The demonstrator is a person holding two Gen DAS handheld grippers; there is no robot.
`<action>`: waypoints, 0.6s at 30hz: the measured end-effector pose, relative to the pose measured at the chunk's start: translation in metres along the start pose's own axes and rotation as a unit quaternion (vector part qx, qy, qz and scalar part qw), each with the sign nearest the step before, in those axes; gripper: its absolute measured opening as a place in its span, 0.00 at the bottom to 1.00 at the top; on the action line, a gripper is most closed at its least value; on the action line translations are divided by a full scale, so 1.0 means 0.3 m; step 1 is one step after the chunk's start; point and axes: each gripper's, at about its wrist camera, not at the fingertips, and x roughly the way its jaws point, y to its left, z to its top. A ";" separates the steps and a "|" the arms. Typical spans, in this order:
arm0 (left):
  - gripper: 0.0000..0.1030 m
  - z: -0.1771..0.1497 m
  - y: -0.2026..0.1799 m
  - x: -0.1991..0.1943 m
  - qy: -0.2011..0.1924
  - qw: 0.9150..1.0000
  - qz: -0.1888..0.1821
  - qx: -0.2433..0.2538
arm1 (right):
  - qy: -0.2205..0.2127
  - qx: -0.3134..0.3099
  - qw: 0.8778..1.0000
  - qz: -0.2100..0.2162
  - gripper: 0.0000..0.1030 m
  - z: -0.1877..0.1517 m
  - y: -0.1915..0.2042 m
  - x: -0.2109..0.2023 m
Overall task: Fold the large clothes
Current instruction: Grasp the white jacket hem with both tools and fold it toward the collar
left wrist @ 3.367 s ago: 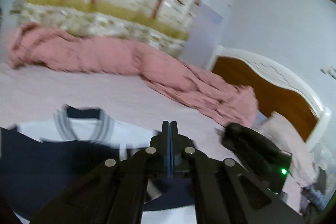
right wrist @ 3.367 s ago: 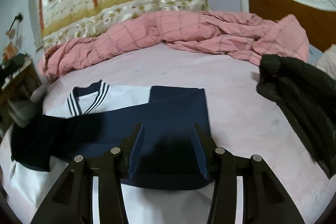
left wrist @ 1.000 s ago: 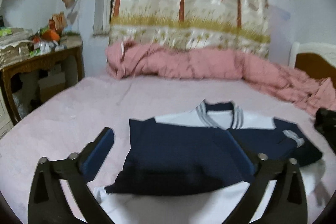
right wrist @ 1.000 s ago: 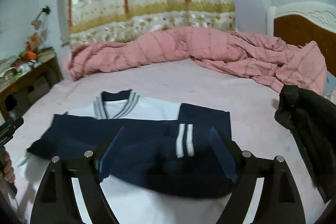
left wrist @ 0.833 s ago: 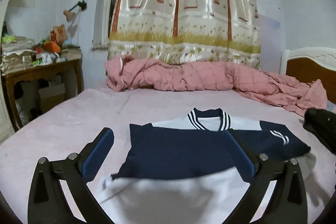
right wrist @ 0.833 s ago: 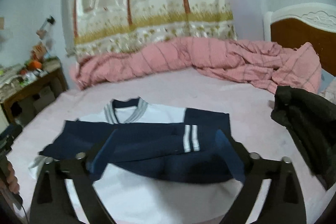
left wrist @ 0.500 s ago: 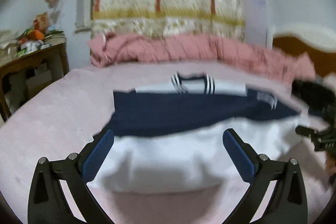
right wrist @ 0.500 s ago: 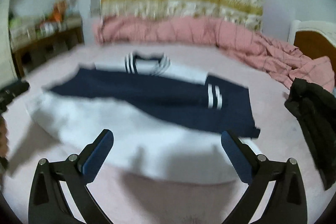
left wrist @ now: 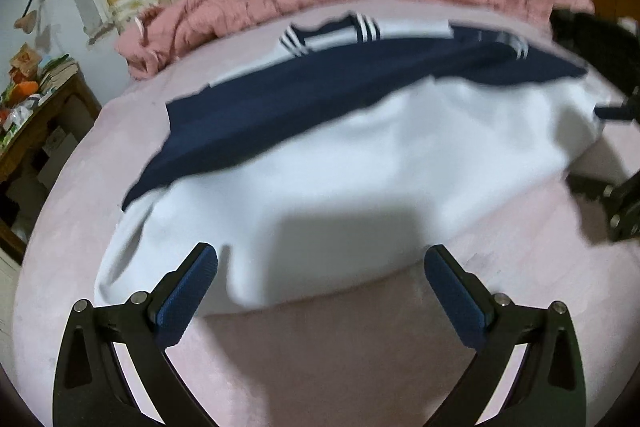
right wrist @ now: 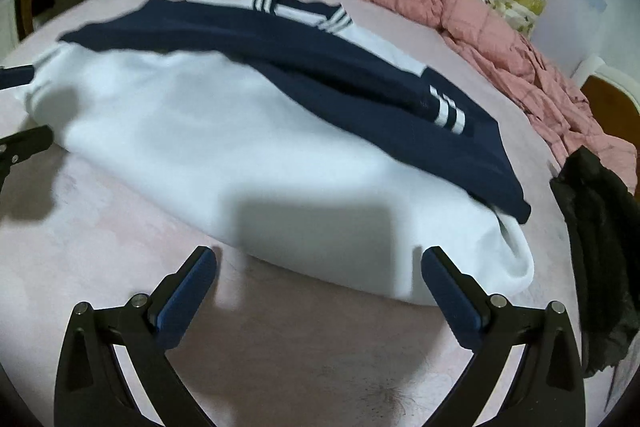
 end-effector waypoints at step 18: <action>0.73 -0.023 0.173 0.095 0.004 0.993 0.098 -0.059 | -0.012 0.062 0.996 -0.069 0.72 0.008 -0.143 0.075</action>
